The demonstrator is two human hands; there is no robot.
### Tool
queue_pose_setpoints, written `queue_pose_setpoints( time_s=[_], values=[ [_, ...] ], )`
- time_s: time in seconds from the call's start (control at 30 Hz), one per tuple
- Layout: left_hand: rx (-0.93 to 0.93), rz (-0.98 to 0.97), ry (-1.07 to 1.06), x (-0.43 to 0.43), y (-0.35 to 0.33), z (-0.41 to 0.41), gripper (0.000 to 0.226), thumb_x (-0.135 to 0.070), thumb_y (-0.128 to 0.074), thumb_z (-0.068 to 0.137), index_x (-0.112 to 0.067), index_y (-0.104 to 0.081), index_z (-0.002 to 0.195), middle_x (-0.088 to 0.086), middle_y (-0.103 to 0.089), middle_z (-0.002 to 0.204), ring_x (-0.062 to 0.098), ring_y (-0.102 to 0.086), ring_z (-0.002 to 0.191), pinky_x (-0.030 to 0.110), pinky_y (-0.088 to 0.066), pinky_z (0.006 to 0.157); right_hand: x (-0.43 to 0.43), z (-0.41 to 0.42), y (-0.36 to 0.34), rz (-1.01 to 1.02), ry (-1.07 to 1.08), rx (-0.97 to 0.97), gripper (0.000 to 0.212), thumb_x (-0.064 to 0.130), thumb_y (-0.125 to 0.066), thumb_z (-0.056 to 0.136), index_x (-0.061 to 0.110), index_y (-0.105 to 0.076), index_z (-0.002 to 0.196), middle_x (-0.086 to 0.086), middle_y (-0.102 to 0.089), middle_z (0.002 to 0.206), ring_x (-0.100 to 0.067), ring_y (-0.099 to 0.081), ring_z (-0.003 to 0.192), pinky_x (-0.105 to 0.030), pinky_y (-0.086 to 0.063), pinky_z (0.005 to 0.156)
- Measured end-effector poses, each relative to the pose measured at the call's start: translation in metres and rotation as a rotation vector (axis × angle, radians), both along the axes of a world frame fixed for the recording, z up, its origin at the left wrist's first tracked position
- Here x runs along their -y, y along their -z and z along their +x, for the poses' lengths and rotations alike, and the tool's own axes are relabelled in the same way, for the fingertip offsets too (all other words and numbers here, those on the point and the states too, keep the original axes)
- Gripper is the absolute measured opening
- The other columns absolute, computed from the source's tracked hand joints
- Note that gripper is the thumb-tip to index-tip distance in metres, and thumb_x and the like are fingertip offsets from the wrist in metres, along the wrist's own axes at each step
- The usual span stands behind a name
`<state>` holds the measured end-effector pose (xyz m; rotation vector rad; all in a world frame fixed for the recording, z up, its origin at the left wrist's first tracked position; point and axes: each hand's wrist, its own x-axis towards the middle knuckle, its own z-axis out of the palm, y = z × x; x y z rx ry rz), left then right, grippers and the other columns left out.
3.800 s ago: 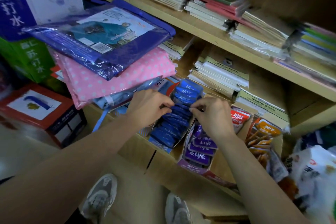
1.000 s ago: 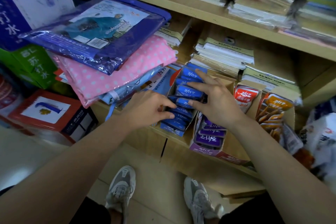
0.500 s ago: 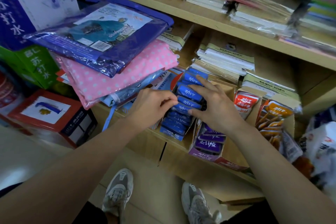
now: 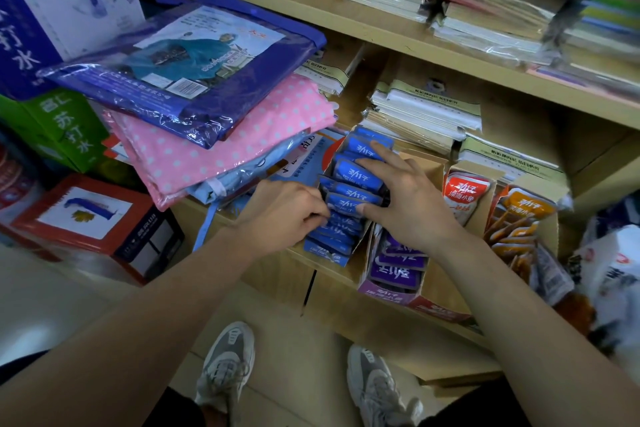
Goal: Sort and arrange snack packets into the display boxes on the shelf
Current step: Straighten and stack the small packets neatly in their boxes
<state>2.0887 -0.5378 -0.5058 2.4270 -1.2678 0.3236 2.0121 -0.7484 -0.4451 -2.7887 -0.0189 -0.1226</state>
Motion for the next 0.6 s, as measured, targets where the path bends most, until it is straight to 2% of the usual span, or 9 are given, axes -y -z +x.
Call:
queue_pose_setpoints(
  time_s=[0.17, 0.23, 0.3, 0.37, 0.43, 0.5, 0.6],
  values=[
    [-0.128, -0.205, 0.004, -0.004, -0.013, 0.0, 0.004, -0.028, -0.077, 0.087, -0.03, -0.079, 0.09, -0.017, -0.069, 0.082, -0.001, -0.056, 0.068, 0.031, -0.053, 0.061, 0.002, 0.001, 0.001, 0.016, 0.0, 0.017, 0.07, 0.035, -0.072, 0.09, 0.032, -0.038, 0.152, 0.01, -0.021, 0.164, -0.025, -0.024, 0.145, -0.051, -0.035, 0.114],
    [-0.151, -0.249, 0.015, -0.007, -0.016, 0.0, 0.006, -0.023, -0.08, 0.085, -0.027, -0.079, 0.089, -0.023, -0.06, 0.073, -0.003, -0.05, 0.063, 0.027, -0.049, 0.059, 0.004, 0.002, 0.002, 0.043, -0.003, 0.018, 0.071, 0.036, -0.073, 0.088, 0.032, -0.04, 0.151, 0.009, -0.024, 0.164, -0.025, -0.025, 0.145, -0.049, -0.033, 0.116],
    [-0.168, -0.264, 0.006, -0.008, -0.016, -0.001, 0.011, -0.018, -0.082, 0.083, -0.026, -0.078, 0.089, -0.029, -0.05, 0.067, -0.006, -0.048, 0.061, 0.022, -0.042, 0.057, 0.005, 0.002, 0.003, 0.084, -0.014, 0.023, 0.074, 0.038, -0.076, 0.085, 0.033, -0.041, 0.151, 0.007, -0.028, 0.162, -0.025, -0.026, 0.144, -0.042, -0.029, 0.115],
    [-0.185, -0.26, -0.017, -0.007, -0.015, -0.003, 0.013, -0.017, -0.082, 0.082, -0.027, -0.077, 0.089, -0.033, -0.049, 0.067, -0.007, -0.049, 0.059, 0.018, -0.037, 0.058, 0.006, -0.001, 0.003, 0.119, -0.031, 0.052, 0.075, 0.037, -0.079, 0.082, 0.032, -0.045, 0.149, 0.006, -0.035, 0.156, -0.024, -0.03, 0.141, -0.034, -0.027, 0.113],
    [-0.199, -0.27, -0.056, -0.004, -0.014, -0.005, 0.014, -0.018, -0.082, 0.082, -0.029, -0.076, 0.089, -0.034, -0.049, 0.065, -0.006, -0.051, 0.059, 0.015, -0.036, 0.057, 0.006, -0.004, 0.002, 0.135, -0.067, 0.136, 0.068, 0.032, -0.083, 0.079, 0.027, -0.054, 0.14, 0.005, -0.046, 0.139, -0.021, -0.039, 0.129, -0.036, -0.036, 0.111],
    [-0.258, -0.312, -0.082, 0.0, -0.013, -0.008, 0.016, -0.017, -0.084, 0.079, -0.028, -0.074, 0.085, -0.029, -0.055, 0.064, -0.004, -0.058, 0.062, 0.017, -0.043, 0.056, 0.004, -0.008, 0.001, 0.142, -0.119, 0.191, 0.055, 0.031, -0.083, 0.078, 0.023, -0.061, 0.128, 0.007, -0.05, 0.12, -0.015, -0.046, 0.115, -0.04, -0.047, 0.099],
    [-0.416, -0.321, -0.032, -0.001, -0.015, -0.01, 0.026, -0.013, -0.086, 0.077, -0.029, -0.065, 0.076, -0.015, -0.069, 0.073, 0.003, -0.068, 0.071, 0.021, -0.054, 0.065, 0.0, -0.015, -0.001, 0.161, -0.186, 0.111, 0.046, 0.047, -0.075, 0.077, 0.025, -0.063, 0.116, 0.009, -0.051, 0.113, -0.011, -0.052, 0.106, -0.039, -0.053, 0.088]
  ],
)
